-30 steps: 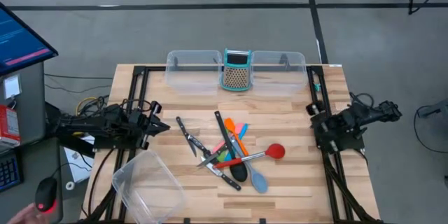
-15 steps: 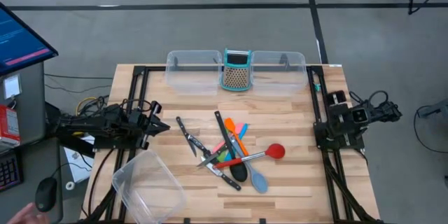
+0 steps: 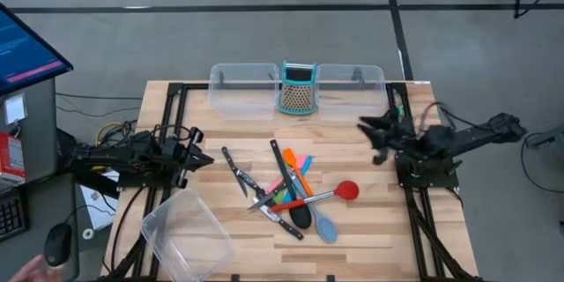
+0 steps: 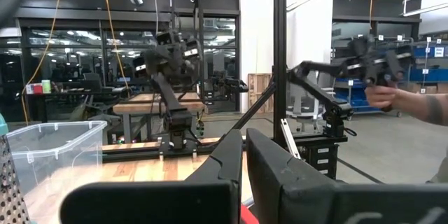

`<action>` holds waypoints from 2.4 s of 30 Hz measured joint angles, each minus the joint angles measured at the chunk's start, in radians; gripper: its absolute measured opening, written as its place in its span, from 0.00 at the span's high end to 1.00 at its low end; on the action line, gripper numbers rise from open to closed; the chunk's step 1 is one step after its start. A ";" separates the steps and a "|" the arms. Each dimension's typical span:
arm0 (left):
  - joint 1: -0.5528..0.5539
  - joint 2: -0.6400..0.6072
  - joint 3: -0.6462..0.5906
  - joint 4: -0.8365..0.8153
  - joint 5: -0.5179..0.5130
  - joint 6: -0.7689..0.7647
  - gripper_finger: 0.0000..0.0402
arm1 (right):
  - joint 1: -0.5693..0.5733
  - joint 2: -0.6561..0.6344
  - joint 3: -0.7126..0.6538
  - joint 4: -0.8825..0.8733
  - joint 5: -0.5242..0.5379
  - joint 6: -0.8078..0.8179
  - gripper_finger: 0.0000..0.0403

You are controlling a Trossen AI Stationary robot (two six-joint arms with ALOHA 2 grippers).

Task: Pick & Place Kitchen Items
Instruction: Put the red serving spoon into the top left transparent bin

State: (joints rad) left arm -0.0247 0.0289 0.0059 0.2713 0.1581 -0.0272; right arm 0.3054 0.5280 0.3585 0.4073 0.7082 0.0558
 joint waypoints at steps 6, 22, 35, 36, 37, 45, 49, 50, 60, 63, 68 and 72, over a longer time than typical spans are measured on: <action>0.000 0.000 0.000 0.000 0.000 0.000 0.99 | 0.000 0.317 0.226 -0.111 -0.001 -0.099 0.69; 0.000 0.000 0.000 0.002 0.000 0.000 0.99 | -0.044 0.883 0.826 -0.639 -0.189 -0.049 0.37; 0.000 0.000 0.000 0.008 0.000 0.000 0.99 | -0.056 1.282 0.966 -0.692 -0.464 0.063 0.37; 0.000 0.000 0.000 0.008 0.000 0.000 0.99 | -0.053 1.309 0.967 -0.697 -0.479 0.056 0.37; 0.000 0.000 0.000 0.008 0.000 0.000 0.99 | -0.051 1.334 0.971 -0.706 -0.494 0.054 0.37; 0.000 0.000 0.000 0.009 0.000 0.000 0.99 | -0.081 1.412 0.998 -0.791 -0.619 0.034 0.37; 0.000 0.001 0.000 0.011 0.000 0.000 0.99 | -0.076 1.410 0.998 -0.873 -0.658 -0.028 0.37; 0.000 0.001 0.000 0.011 0.000 0.000 0.99 | -0.069 1.410 0.998 -0.902 -0.659 -0.040 0.37; 0.000 0.005 0.000 0.019 0.000 0.000 0.99 | 0.023 1.456 1.001 -0.797 -0.606 -0.053 0.37; 0.000 0.013 0.000 0.025 0.000 0.000 0.99 | 0.029 1.483 0.996 -0.813 -0.602 -0.006 0.37; 0.000 0.029 0.000 0.026 0.000 0.000 0.99 | 0.027 1.490 0.997 -0.802 -0.614 0.026 0.37; 0.000 0.033 0.000 0.027 0.000 0.000 0.99 | 0.027 1.490 0.997 -0.808 -0.619 0.024 0.38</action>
State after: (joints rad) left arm -0.0249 0.0624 0.0061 0.2982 0.1584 -0.0270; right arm 0.3328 2.0178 1.3552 -0.4007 0.0896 0.0803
